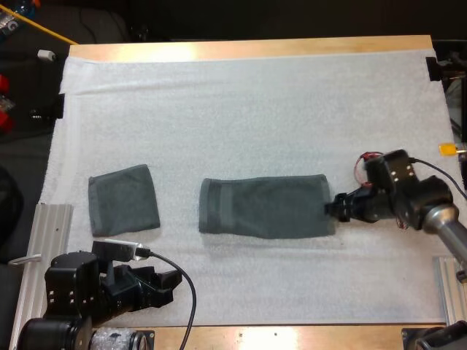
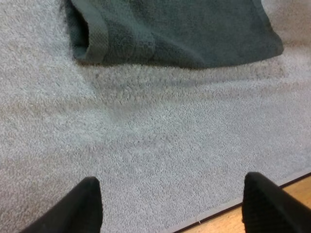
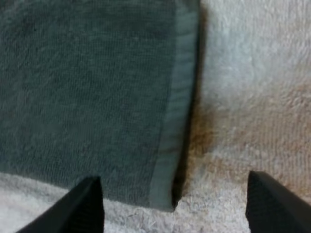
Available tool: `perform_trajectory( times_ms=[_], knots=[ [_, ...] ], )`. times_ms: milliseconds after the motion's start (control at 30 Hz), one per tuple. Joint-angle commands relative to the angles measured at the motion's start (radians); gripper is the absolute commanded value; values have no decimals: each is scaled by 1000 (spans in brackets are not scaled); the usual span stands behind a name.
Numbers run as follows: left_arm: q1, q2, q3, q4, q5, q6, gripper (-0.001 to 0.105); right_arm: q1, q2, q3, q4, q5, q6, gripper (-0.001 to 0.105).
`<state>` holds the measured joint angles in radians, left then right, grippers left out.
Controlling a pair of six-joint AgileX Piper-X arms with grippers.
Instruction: Pick towel from pile, fold and stack
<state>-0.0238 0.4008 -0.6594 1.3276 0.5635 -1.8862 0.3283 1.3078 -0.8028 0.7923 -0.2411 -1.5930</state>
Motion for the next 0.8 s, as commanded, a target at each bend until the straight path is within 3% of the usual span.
perform_trajectory(
  times_ms=[0, 167, 467, 600, 767],
  knots=[
    [1, -5, -8, -1, -6, 4, 59, -31, 13, -9, -9, -58, 1, 61],
    [1, -5, -8, -1, -6, 4, 59, -138, 106, -9, -53, -264, 1, 61],
    [-2, -5, -8, -1, 2, 4, 59, -172, 266, -9, -192, -392, 26, 61],
    [-2, -5, -8, -1, 17, 4, 59, -172, 326, -9, -238, -403, 44, 60],
    [-2, -5, -8, -1, 17, 4, 59, -170, 390, -9, -307, -495, 139, 48]
  ],
)
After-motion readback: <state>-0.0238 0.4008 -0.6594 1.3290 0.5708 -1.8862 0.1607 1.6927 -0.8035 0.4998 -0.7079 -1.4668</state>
